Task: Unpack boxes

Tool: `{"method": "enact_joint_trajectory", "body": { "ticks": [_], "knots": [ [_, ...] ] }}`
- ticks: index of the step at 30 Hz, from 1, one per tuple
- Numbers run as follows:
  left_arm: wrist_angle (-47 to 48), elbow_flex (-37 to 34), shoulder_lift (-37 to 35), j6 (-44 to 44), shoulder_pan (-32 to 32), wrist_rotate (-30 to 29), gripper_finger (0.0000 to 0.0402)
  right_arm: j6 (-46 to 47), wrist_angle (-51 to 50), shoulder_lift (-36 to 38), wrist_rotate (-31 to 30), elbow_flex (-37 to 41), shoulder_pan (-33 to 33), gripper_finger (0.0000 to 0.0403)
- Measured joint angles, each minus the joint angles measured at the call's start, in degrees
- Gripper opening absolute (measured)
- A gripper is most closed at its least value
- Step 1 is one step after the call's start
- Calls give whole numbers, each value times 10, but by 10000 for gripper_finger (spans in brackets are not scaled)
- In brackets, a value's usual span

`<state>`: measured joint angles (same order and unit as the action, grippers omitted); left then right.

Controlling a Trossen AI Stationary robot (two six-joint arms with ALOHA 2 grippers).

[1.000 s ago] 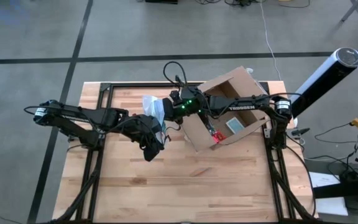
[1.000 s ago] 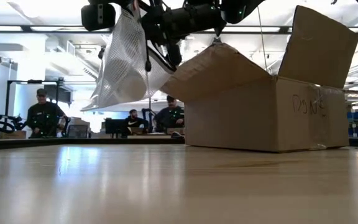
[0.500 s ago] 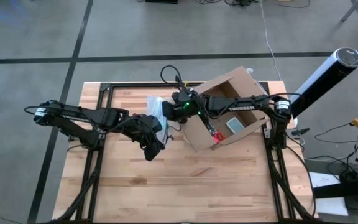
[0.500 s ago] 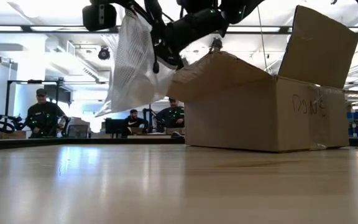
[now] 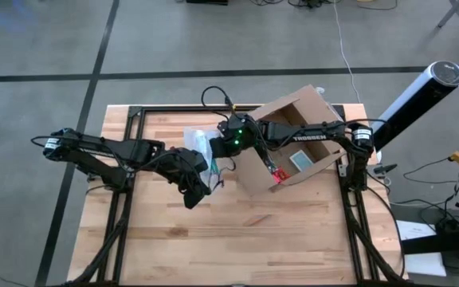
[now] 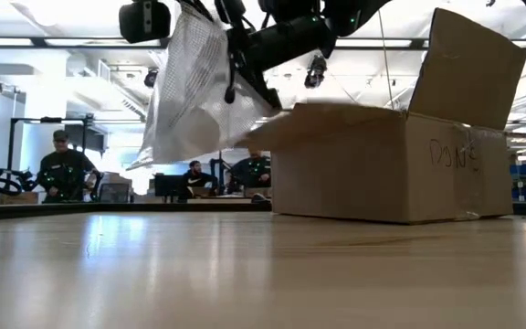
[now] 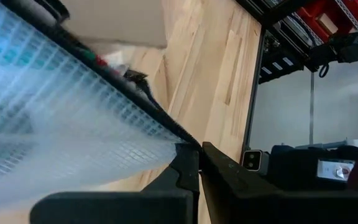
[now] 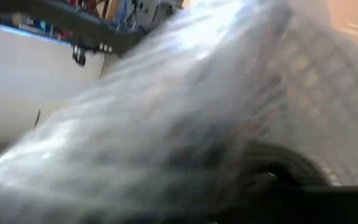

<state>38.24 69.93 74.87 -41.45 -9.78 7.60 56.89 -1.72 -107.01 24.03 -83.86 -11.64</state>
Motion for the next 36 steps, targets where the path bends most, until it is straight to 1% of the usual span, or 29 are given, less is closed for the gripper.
{"method": "enact_joint_trajectory", "body": {
  "ticks": [4,9,13,17,22,28,33,36],
  "knots": [
    [4,0,0,0,0,-6,0,-34,-10,1,17,0,5,131],
    [-4,0,-2,0,0,-6,0,-48,-7,2,38,-4,8,187],
    [0,0,-2,0,0,-7,0,-65,-7,4,64,-4,7,213],
    [2,0,-3,0,1,-8,0,-85,-9,9,100,-4,5,228],
    [2,0,-3,0,1,-9,0,-118,-12,19,142,-3,-1,232],
    [3,0,-3,8,1,-8,0,-161,-22,54,173,-3,-13,209],
    [2,-8,-3,17,-10,19,0,-202,-90,102,175,-3,-26,195],
    [-12,-39,-4,15,-24,26,0,-240,-150,135,164,-3,-31,192]
  ]
}}
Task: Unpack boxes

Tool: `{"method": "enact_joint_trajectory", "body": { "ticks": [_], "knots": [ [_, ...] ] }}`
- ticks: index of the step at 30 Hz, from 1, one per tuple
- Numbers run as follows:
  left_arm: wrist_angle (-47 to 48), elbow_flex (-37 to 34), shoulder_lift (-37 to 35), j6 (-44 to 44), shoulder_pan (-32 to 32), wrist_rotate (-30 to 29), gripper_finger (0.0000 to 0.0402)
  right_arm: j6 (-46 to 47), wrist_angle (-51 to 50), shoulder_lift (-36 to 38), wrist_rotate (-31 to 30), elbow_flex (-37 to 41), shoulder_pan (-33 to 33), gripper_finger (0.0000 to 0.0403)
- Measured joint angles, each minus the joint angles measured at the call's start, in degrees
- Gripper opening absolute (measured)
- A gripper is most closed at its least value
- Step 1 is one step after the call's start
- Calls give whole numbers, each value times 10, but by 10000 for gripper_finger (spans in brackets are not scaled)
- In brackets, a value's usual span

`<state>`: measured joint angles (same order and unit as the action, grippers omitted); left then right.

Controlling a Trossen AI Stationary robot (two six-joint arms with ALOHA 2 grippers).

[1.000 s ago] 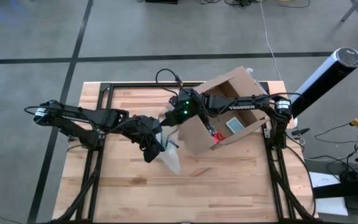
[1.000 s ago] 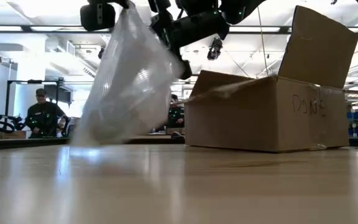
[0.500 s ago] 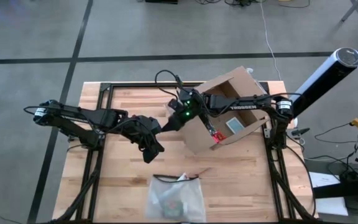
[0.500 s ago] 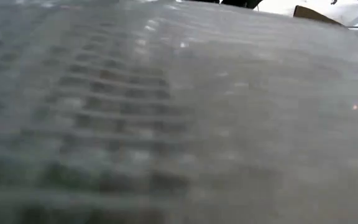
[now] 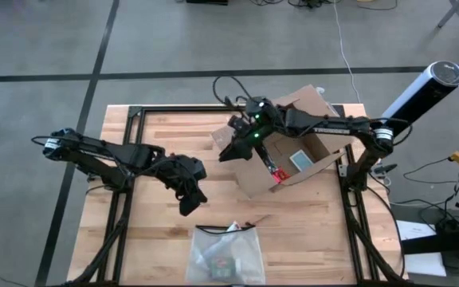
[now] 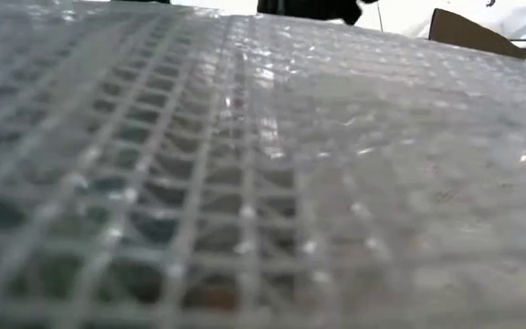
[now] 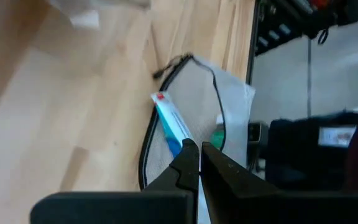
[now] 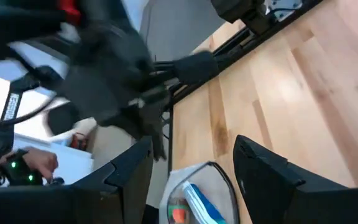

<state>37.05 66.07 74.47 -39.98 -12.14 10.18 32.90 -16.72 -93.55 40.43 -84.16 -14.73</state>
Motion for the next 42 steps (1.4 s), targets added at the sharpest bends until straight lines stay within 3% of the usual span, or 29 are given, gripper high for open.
{"method": "enact_joint_trajectory", "body": {
  "ticks": [5,11,15,18,27,31,35,42],
  "knots": [
    [-113,-84,-26,-64,-26,8,0,-58,-89,56,-58,0,1,190],
    [-296,-231,-72,-173,-39,-3,0,-74,-104,87,-90,0,2,190],
    [-424,-315,-74,-229,-41,48,8,-74,-108,89,-90,0,3,190],
    [-491,-344,-67,-235,-43,72,36,-74,-118,85,-91,0,6,190],
    [-490,-337,-59,-114,-44,74,193,-72,-133,81,-90,1,8,190],
    [-486,-331,-33,-87,-43,95,242,-69,-133,81,-91,1,8,190],
    [-486,-320,5,-58,-43,135,252,-64,-134,81,-95,1,8,190],
    [-486,-295,70,-23,-43,167,227,-59,-135,80,-97,1,8,190]
  ]
}}
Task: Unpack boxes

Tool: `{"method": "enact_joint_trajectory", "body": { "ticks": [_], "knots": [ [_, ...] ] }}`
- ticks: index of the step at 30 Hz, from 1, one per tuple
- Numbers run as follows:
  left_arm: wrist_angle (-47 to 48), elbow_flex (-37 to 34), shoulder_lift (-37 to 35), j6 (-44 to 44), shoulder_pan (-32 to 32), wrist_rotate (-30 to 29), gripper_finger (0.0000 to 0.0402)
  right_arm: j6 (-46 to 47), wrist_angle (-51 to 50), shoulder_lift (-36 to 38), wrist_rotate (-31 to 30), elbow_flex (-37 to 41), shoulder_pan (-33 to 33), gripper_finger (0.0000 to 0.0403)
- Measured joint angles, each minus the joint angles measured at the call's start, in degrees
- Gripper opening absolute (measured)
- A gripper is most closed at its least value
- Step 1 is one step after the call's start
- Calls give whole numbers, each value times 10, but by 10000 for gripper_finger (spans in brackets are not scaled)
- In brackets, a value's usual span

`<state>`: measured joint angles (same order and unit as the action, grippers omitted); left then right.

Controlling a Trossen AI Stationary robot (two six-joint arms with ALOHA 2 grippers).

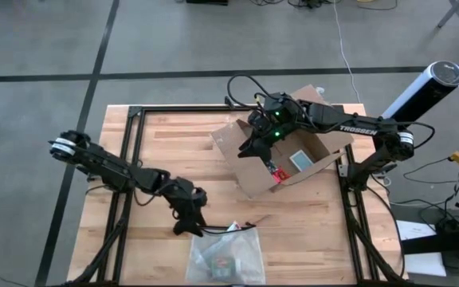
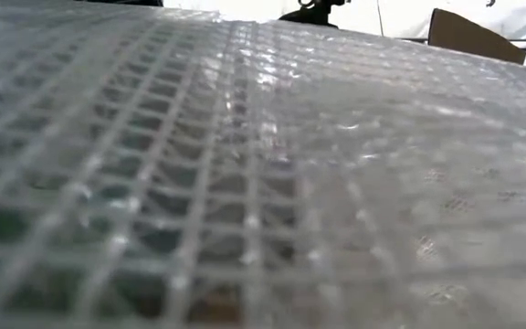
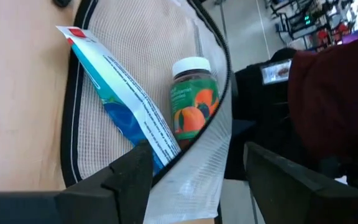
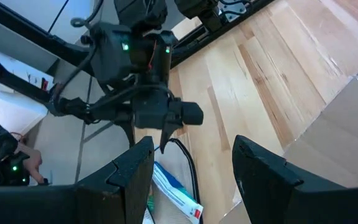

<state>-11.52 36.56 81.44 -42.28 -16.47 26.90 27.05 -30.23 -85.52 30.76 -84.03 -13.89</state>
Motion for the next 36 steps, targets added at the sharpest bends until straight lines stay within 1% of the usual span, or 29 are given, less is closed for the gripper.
{"method": "enact_joint_trajectory", "body": {
  "ticks": [6,9,13,17,19,25,29,36],
  "knots": [
    [0,27,47,18,0,26,201,0,-3,0,-10,0,0,190],
    [1,38,65,27,0,27,174,-1,-13,0,-10,0,0,190],
    [1,45,74,28,4,27,109,-1,-16,0,-10,0,0,190],
    [17,46,73,28,15,27,27,-7,-16,0,-10,0,0,190],
    [31,46,69,28,23,24,9,-9,-16,0,-10,0,0,190],
    [69,45,62,33,37,-21,1,-12,-17,0,-10,0,0,190],
    [97,48,59,43,47,-40,0,-16,-22,0,-24,0,0,190],
    [132,47,58,51,72,-52,0,-24,-22,0,-25,0,0,190]
  ]
}}
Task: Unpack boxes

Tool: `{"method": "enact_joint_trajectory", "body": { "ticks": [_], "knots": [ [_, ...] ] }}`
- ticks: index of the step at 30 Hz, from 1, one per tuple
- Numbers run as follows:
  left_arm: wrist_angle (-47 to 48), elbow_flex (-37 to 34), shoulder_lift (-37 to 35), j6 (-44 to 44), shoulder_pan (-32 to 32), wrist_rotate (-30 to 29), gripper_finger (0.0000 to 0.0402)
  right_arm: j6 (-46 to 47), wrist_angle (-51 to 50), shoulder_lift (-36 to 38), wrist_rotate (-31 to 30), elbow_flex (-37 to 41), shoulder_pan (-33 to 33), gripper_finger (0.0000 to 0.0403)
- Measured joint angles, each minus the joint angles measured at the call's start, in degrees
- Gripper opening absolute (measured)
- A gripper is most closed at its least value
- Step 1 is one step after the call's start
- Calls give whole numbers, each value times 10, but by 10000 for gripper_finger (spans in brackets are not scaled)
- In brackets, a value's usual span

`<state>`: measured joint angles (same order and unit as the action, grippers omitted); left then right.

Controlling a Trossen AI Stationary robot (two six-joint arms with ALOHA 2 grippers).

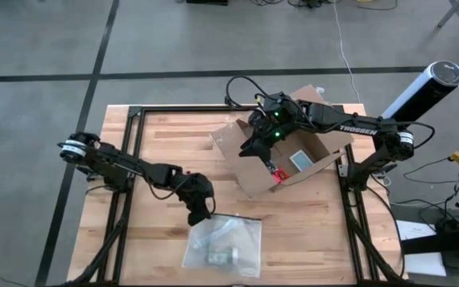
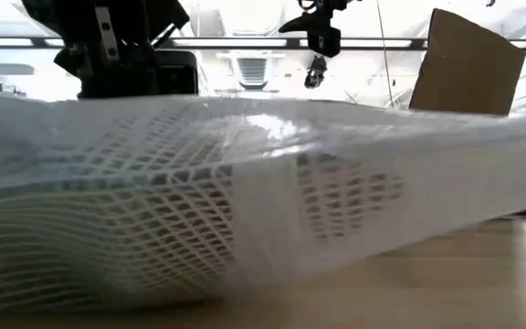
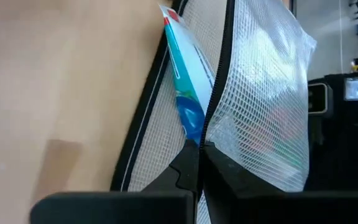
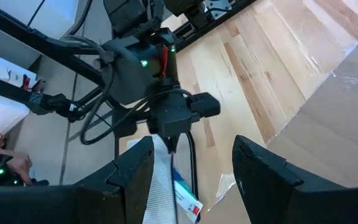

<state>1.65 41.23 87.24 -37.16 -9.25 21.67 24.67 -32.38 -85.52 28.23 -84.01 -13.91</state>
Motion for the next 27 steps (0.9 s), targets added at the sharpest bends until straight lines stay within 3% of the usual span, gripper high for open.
{"method": "enact_joint_trajectory", "body": {
  "ticks": [4,10,16,23,27],
  "knots": [
    [-1,0,-5,7,21,0,0,-3,-1,0,0,0,0,190],
    [2,0,-45,18,52,46,13,-12,-2,0,0,0,0,190],
    [74,0,-124,50,80,37,75,-20,-4,0,0,0,0,190],
    [183,-5,-189,52,134,-47,159,-28,-4,0,-19,5,0,190],
    [188,-12,-170,23,189,6,182,-29,-4,0,-28,11,0,190]
  ]
}}
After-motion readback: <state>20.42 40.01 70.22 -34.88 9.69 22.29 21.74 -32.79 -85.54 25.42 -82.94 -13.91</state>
